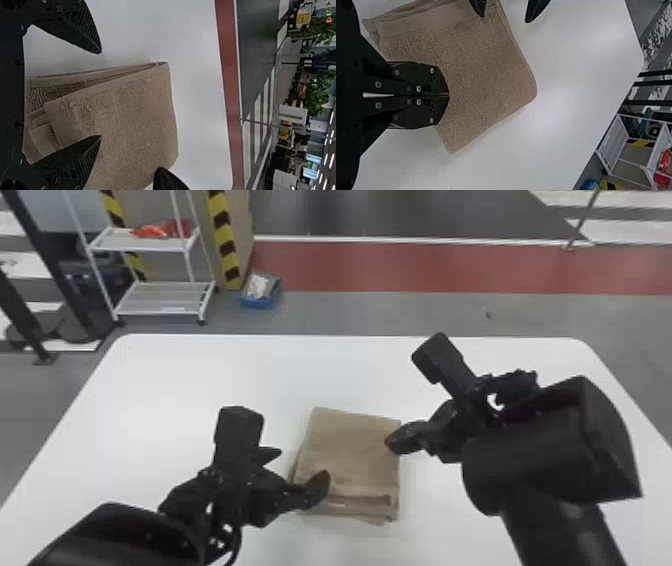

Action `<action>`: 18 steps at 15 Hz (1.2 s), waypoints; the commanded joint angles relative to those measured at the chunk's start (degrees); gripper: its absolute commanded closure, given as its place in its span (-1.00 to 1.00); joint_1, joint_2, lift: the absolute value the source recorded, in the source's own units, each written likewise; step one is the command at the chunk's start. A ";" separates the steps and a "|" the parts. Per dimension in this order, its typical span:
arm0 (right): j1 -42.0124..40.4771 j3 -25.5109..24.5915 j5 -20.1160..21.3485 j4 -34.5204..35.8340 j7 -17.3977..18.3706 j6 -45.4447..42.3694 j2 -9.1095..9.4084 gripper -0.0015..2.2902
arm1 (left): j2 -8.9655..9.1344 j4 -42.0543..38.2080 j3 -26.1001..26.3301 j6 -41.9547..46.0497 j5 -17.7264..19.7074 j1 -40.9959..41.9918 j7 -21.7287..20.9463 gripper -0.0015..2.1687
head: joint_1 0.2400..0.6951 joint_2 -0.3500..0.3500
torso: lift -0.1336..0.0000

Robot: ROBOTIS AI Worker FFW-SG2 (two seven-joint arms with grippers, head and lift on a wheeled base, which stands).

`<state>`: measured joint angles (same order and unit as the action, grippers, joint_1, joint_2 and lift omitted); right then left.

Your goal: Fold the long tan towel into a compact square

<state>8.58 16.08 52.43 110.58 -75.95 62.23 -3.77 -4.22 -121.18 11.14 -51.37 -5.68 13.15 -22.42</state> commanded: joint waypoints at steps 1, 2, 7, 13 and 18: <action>0.65 -1.49 -0.31 -0.98 1.86 -0.22 0.52 0.86 | 0.00 1.03 0.82 0.08 -0.65 -0.85 0.19 -0.87 | 1.00 -0.06 | -0.86; 1.08 -1.93 -0.22 -1.94 3.17 -0.22 0.52 0.86 | 0.00 1.65 0.99 0.08 -0.73 -1.20 0.27 -0.87 | 1.00 -0.08 | -0.86; 1.88 -3.60 -0.31 -6.86 5.46 -2.85 0.52 0.86 | -0.09 3.58 0.90 0.25 -1.17 -1.73 0.54 -0.87 | 1.00 -0.19 | -0.86; 3.46 -3.51 -0.13 -8.80 6.43 -3.91 1.75 0.86 | -0.09 3.58 0.99 0.08 -1.17 -1.38 0.45 -0.87 | 1.00 -0.18 | -0.86; 4.16 -2.72 -0.04 -11.43 9.41 -4.44 2.01 0.86 | 0.00 3.32 1.34 0.08 -1.09 -0.76 0.54 -0.87 | 1.00 -0.19 | -0.86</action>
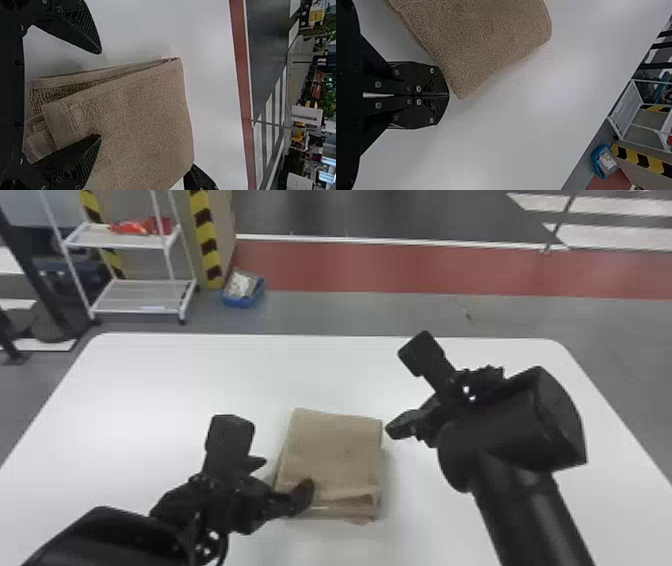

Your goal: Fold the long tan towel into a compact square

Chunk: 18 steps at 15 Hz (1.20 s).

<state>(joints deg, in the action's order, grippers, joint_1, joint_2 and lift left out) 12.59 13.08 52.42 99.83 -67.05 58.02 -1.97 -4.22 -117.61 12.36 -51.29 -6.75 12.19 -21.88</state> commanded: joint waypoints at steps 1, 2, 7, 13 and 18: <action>0.33 0.28 -0.03 -1.04 0.96 -0.41 0.47 0.86 | 0.01 -0.42 0.30 0.00 -0.10 0.47 0.00 -0.87 | 1.00 -0.19 | -0.86; 0.50 0.46 -0.12 -1.66 1.84 -0.93 0.74 0.86 | 0.01 -0.86 0.47 0.00 -0.10 0.64 0.17 -0.87 | 1.00 -0.20 | -0.86; 1.12 0.63 -0.38 -3.33 5.88 -1.81 1.97 0.86 | 0.01 -2.18 1.09 0.00 -0.10 1.35 0.52 -0.87 | 1.00 -0.20 | -0.86; 1.30 0.90 -1.61 -3.68 6.93 -2.16 2.02 0.86 | 0.01 -2.27 1.88 -0.17 -0.10 1.43 0.52 -0.87 | 1.00 -0.21 | -0.86; 1.56 0.99 -1.88 -4.03 8.52 -2.87 2.02 0.86 | 0.01 -2.27 2.67 -0.17 -0.19 1.43 0.70 -0.87 | 1.00 -0.22 | -0.86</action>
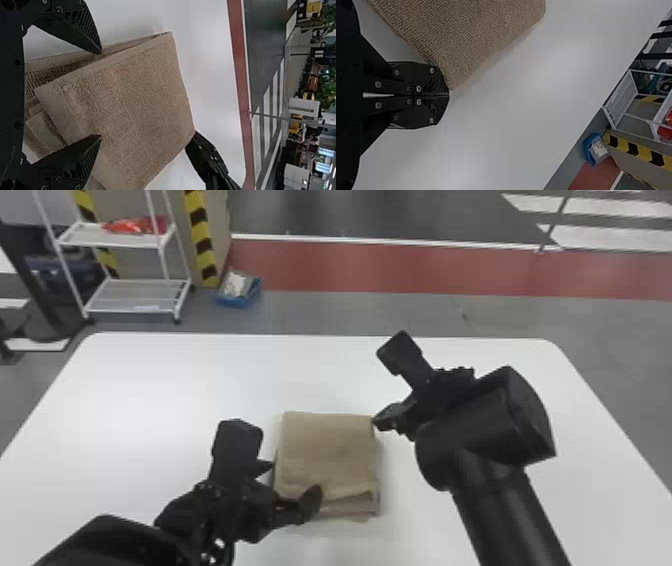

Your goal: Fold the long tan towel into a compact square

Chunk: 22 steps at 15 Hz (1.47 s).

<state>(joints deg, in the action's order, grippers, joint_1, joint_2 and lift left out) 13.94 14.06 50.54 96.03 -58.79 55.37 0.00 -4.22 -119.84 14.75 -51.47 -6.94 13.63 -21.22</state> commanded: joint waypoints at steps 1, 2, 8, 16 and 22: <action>0.30 0.00 -0.09 -0.31 0.69 -0.38 0.05 0.86 | 0.00 -0.04 0.36 0.00 -0.01 -0.01 0.12 -0.87 | 1.00 -0.22 | -0.86; 0.30 0.00 -0.27 -0.40 0.87 -0.56 0.05 0.86 | 0.00 -0.04 0.36 0.00 -0.01 -0.01 0.12 -0.87 | 1.00 -0.23 | -0.86; -1.55 -2.46 -1.85 8.30 -0.45 0.85 0.05 0.86 | 0.00 0.05 0.45 0.00 -0.01 -0.45 0.39 -0.87 | 1.00 -0.24 | -0.86; -2.78 1.67 -3.26 8.56 -2.91 5.42 0.05 0.86 | 0.09 0.14 0.63 0.00 -0.01 -0.45 0.65 -0.87 | 1.00 -0.15 | -0.86; -3.13 2.29 -2.55 5.14 -2.30 4.01 0.05 0.86 | 0.09 0.14 1.07 0.00 -0.01 -0.45 0.65 -0.87 | 1.00 -0.14 | -0.86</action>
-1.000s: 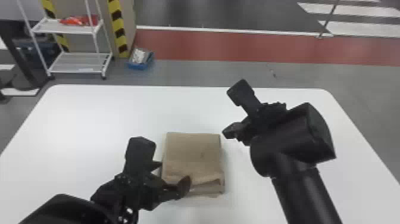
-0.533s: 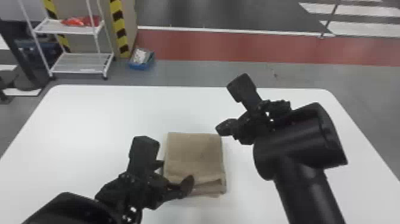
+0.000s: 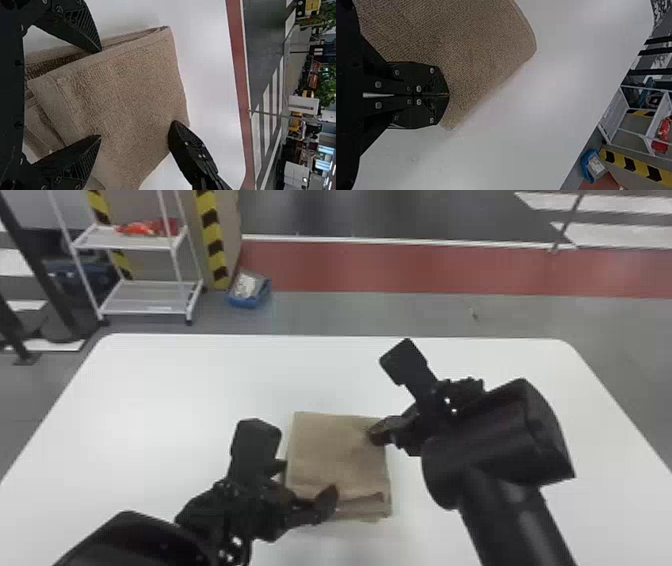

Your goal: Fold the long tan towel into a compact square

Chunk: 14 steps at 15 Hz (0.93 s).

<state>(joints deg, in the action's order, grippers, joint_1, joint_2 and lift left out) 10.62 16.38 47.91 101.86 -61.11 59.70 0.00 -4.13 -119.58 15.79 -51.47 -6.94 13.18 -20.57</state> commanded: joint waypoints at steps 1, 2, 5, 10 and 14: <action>0.36 -0.03 0.17 -0.96 0.03 -0.32 0.05 0.86 | -0.08 -0.13 0.03 0.00 0.00 0.00 0.00 -0.87 | 1.00 -0.15 | -0.86; 0.45 0.05 0.52 -1.58 0.12 -0.50 0.05 0.86 | -0.08 -0.13 0.03 0.00 -0.09 0.00 0.00 -0.87 | 1.00 -0.15 | -0.86; 0.45 -1.26 -0.88 0.18 1.87 0.91 0.05 0.85 | -0.08 -0.30 -0.06 0.00 -0.09 0.00 0.09 -0.87 | 1.00 -0.16 | -0.86; -1.31 -6.45 -8.79 13.98 12.33 10.75 0.05 -0.56 | 0.00 -1.88 -1.64 0.00 0.09 -0.26 0.97 -0.87 | 1.00 -0.24 | -0.86; -10.10 -13.39 -23.21 21.80 25.08 9.35 0.05 -0.85 | 0.00 -5.31 -8.58 0.35 3.69 0.09 2.11 -0.87 | 1.00 -0.30 | -0.86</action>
<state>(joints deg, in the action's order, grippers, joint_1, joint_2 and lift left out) 4.09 5.70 30.53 120.82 -37.41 70.24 0.00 -4.06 -123.68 10.10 -51.29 -4.95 12.94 -18.59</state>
